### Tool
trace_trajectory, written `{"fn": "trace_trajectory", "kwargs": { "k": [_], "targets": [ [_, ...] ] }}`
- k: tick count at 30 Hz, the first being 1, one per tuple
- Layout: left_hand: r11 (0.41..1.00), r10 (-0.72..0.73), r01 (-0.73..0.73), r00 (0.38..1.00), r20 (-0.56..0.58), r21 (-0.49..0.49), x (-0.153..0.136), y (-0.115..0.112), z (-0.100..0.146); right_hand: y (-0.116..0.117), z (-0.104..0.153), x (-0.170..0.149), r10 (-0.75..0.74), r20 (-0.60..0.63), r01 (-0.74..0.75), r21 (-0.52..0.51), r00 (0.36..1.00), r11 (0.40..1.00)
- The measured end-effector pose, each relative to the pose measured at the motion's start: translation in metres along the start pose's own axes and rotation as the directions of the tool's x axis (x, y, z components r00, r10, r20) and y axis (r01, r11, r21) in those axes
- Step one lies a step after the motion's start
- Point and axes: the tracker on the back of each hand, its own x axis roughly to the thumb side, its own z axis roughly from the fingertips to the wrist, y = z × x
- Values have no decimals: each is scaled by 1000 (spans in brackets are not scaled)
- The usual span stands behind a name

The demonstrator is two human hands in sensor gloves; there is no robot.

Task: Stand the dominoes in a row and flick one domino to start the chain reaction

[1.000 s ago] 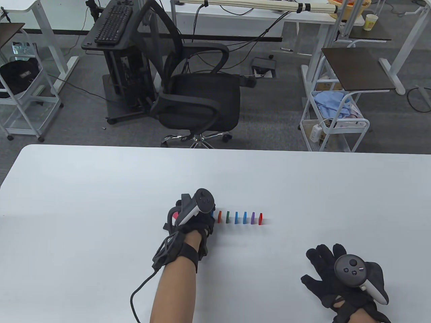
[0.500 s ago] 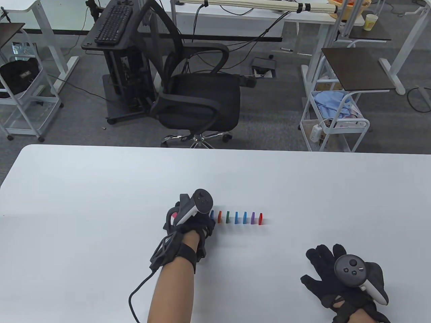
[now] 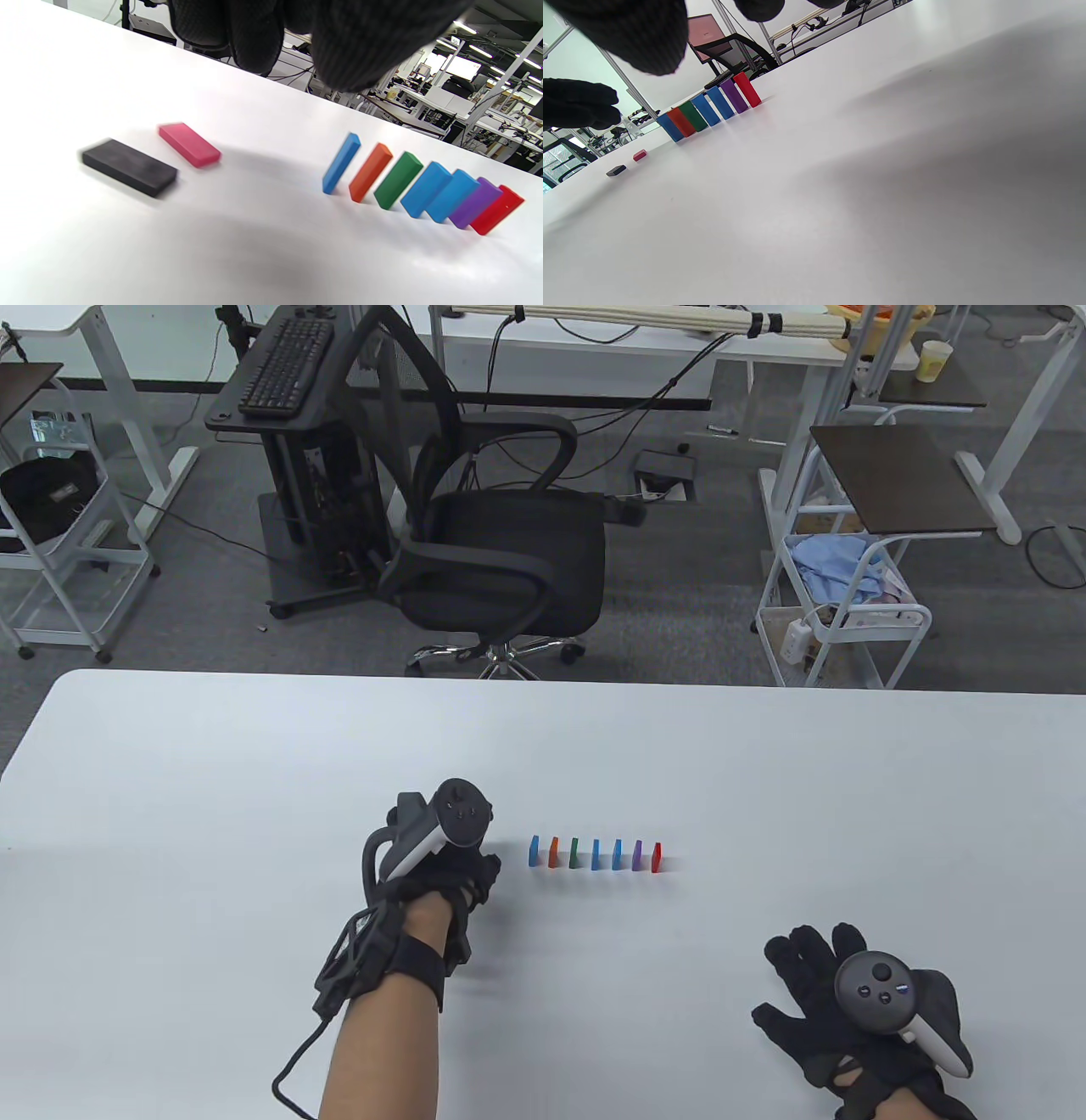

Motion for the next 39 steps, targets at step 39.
{"fn": "trace_trajectory", "kwargs": {
  "k": [39],
  "targets": [
    [920, -390, 389, 920, -37, -43, -9, -37, -54, -2, -1, -5, -18, -25, 19, 14, 1000, 1000]
  ]
}}
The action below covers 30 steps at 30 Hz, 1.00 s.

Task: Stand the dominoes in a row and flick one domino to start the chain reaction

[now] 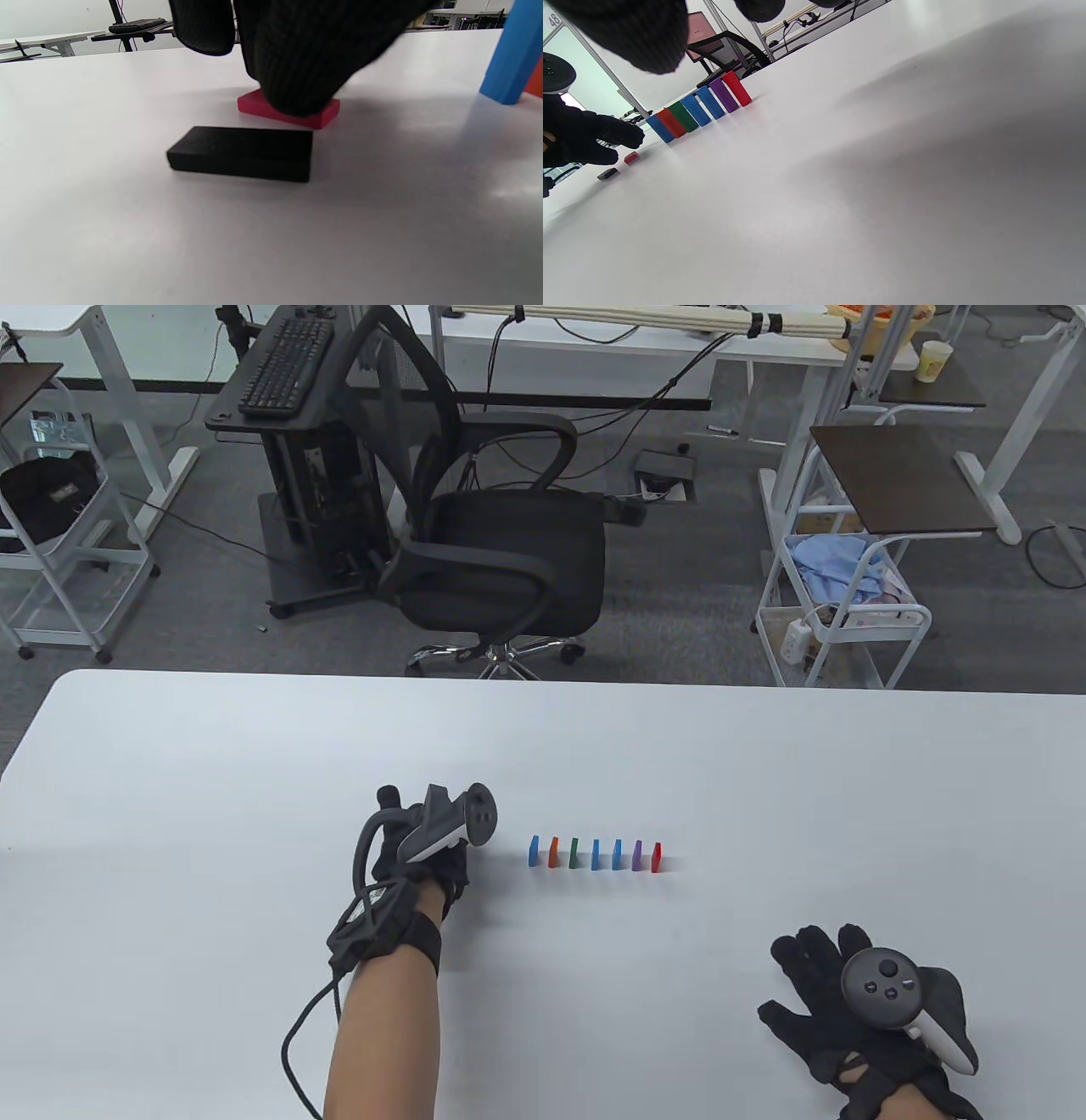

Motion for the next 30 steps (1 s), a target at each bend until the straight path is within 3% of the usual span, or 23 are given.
{"fn": "trace_trajectory", "kwargs": {
  "k": [9, 19, 24, 30],
  "targets": [
    [998, -60, 60, 998, 5, -13, 6, -3, -6, 1, -1, 0, 0, -3, 0, 10, 1000, 1000],
    [974, -225, 224, 973, 59, 30, 18, -1, -7, 2, -2, 0, 0, -5, 0, 15, 1000, 1000],
    [955, -295, 297, 953, 74, -13, 26, -4, -10, 1, -2, -1, -4, -5, 4, 11, 1000, 1000],
    [975, -224, 224, 973, 50, 9, 22, 2, -6, 0, -1, -2, -12, -4, 12, 5, 1000, 1000]
  ]
}}
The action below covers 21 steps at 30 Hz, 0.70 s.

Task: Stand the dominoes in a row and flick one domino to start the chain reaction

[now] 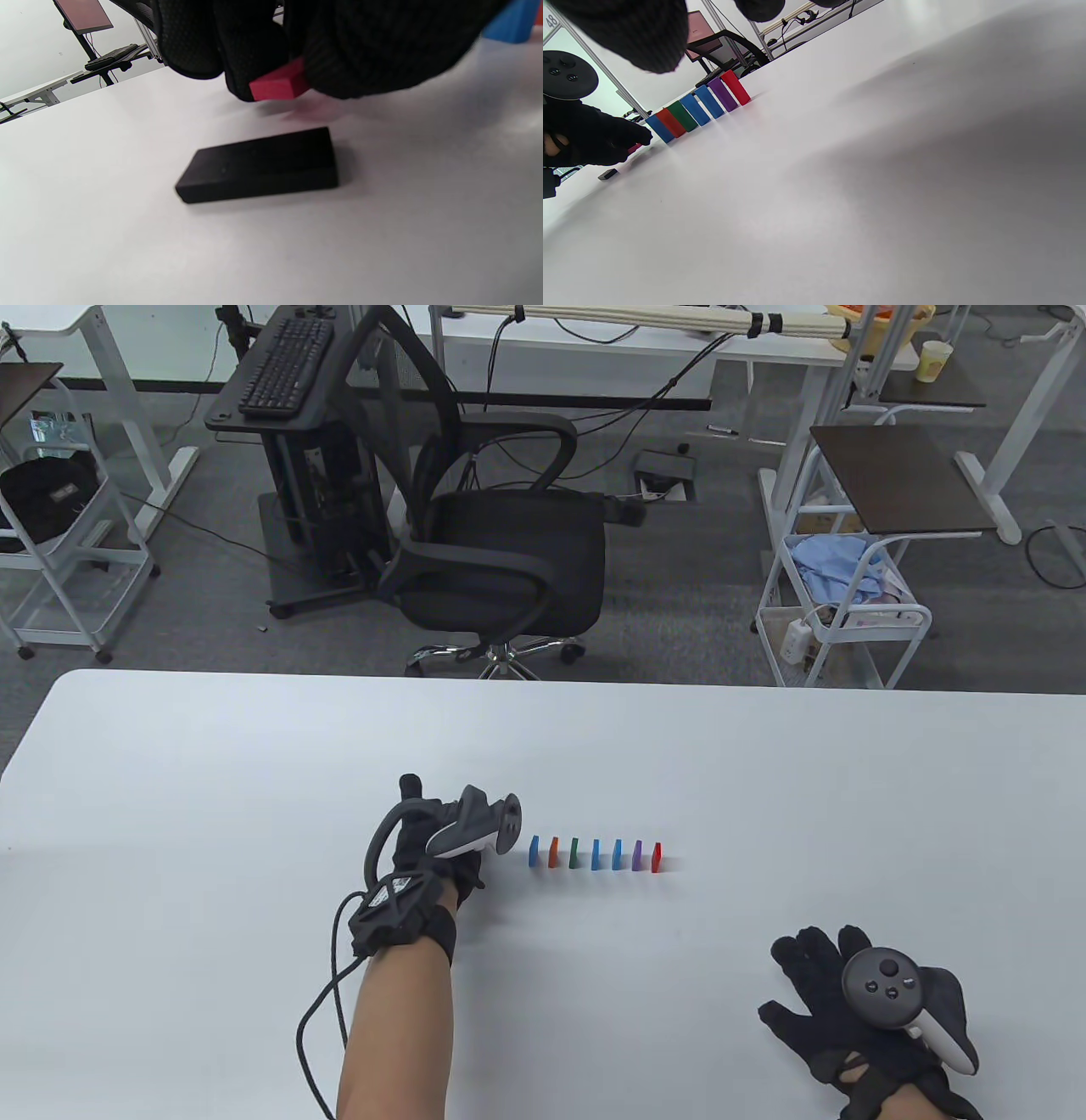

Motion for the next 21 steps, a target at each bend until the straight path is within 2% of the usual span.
{"fn": "trace_trajectory", "kwargs": {
  "k": [5, 10, 15, 21],
  "targets": [
    [995, 77, -77, 997, 3, 60, -9, 18, 9, 0, 0, 0, -2, 4, 2, -1, 1000, 1000],
    [967, 230, -231, 973, 15, 112, -17, 35, 18, 0, 0, 0, -2, 10, 2, -4, 1000, 1000],
    [914, 382, -383, 923, 37, 129, -19, 39, 22, 0, 0, -1, -4, 12, 4, -6, 1000, 1000],
    [891, 434, -438, 899, 53, 118, -18, 38, 22, 0, -1, -1, -4, 17, 5, -7, 1000, 1000]
  ]
}}
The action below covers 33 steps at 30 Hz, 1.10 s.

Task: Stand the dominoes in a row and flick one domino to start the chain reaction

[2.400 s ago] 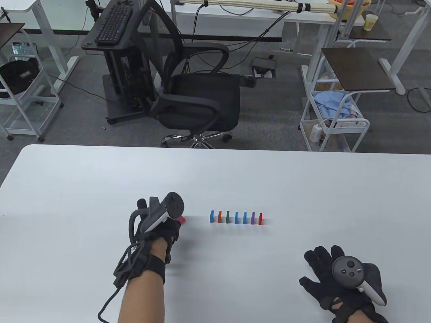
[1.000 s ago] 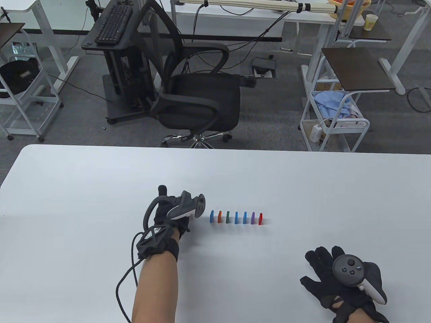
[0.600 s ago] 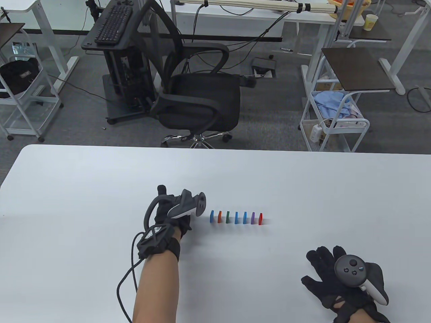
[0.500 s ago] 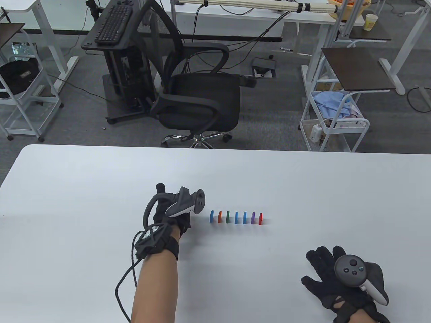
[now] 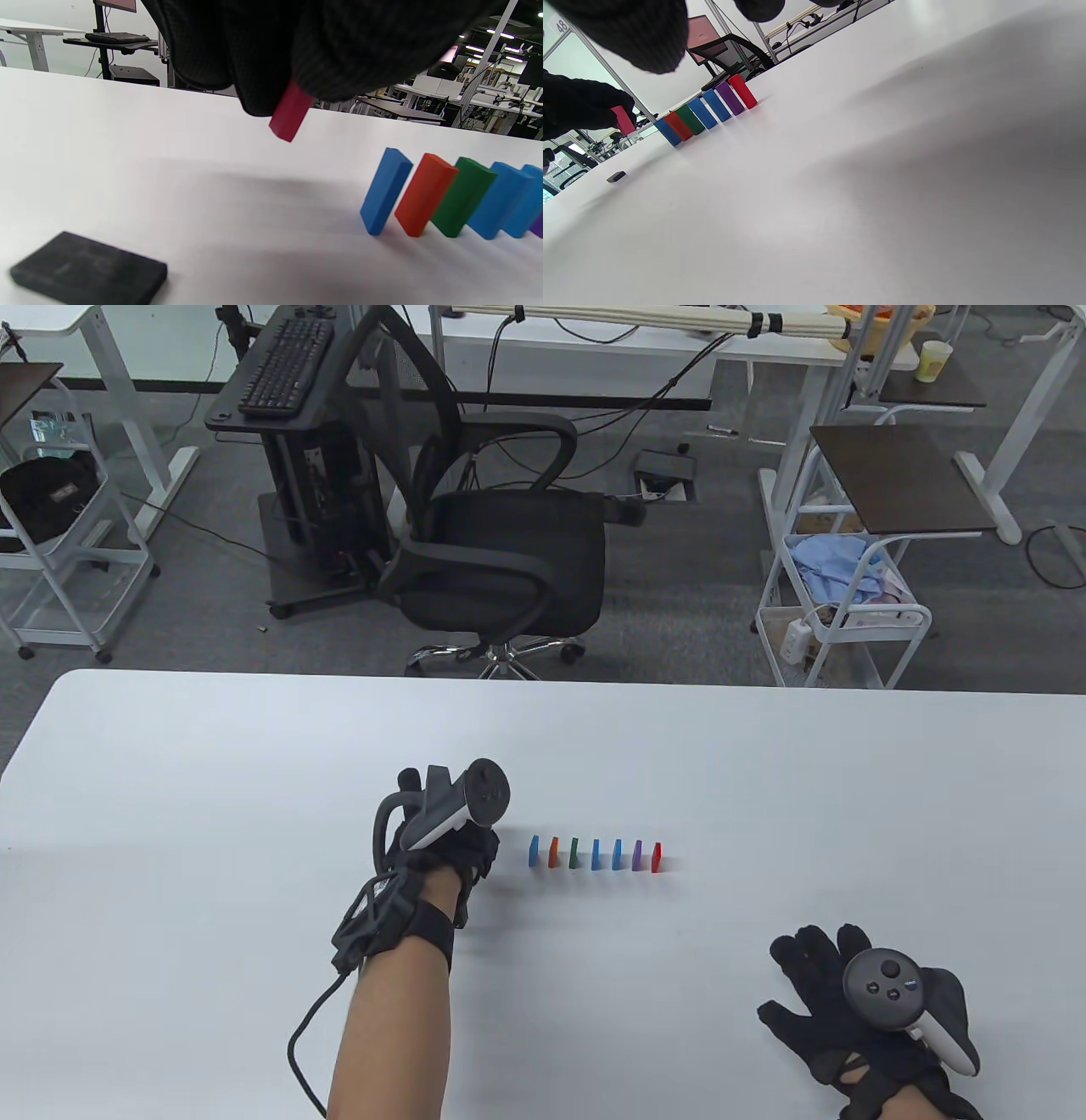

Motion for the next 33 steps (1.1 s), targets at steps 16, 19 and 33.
{"fn": "trace_trajectory", "kwargs": {
  "k": [16, 19, 33],
  "targets": [
    [991, 128, -127, 992, 9, -40, 3, -33, -8, 0, 0, -1, 2, -4, -2, 5, 1000, 1000],
    [989, 139, -139, 990, 9, -45, 4, -38, -10, 0, -1, -1, 1, -6, -1, 5, 1000, 1000],
    [987, 151, -151, 989, -7, -56, 5, -51, -16, 0, -1, -2, 1, -12, -1, 10, 1000, 1000]
  ]
}}
